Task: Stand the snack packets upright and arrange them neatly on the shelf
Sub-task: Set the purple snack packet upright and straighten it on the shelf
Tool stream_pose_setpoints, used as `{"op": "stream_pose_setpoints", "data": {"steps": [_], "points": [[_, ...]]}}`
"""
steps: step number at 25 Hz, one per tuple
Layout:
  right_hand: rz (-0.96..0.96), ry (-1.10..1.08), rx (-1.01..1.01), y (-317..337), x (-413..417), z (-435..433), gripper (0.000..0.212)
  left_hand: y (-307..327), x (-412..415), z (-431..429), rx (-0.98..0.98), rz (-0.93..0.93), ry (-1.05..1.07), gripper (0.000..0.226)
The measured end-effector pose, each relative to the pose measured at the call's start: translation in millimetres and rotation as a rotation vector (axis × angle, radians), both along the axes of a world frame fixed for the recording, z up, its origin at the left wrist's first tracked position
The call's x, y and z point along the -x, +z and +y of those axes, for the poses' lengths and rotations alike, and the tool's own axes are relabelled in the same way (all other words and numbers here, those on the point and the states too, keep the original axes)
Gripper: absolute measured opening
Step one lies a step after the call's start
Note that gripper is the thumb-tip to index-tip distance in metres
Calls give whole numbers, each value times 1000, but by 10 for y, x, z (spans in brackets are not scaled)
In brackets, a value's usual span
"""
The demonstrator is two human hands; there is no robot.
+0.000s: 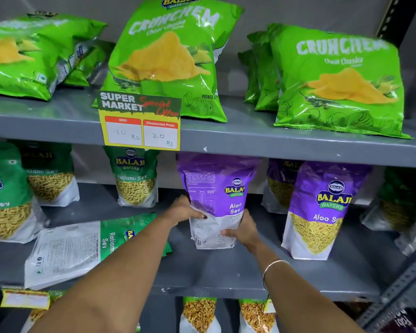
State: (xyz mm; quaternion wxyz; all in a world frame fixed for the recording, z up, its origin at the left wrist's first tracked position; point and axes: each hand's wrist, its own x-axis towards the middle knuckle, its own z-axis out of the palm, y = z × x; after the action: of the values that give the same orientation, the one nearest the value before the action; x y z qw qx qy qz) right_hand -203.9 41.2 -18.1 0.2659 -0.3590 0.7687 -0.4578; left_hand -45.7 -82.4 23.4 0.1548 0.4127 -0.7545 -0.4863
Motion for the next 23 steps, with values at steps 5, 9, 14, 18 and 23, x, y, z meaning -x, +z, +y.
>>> {"op": "stream_pose_setpoints", "data": {"steps": [5, 9, 14, 18, 23], "points": [[-130, -18, -165, 47, 128, 0, 66, 54, -77, 72, -88, -169, -15, 22], [-379, 73, -195, 59, 191, 68, 28, 106, -91, 124, -184, -189, -143, 28], [-361, 400, -303, 211, 227, 220, 60, -14, 83, 174, -12, -83, -57, 98], [-335, 555, -218, 233, 34, 188, 59, -67, 174, 178, -73, -12, -37, 106], [-270, 486, -65, 122, 80, 132, 64, 3, 59, 125, -43, -161, -32, 102]]}}
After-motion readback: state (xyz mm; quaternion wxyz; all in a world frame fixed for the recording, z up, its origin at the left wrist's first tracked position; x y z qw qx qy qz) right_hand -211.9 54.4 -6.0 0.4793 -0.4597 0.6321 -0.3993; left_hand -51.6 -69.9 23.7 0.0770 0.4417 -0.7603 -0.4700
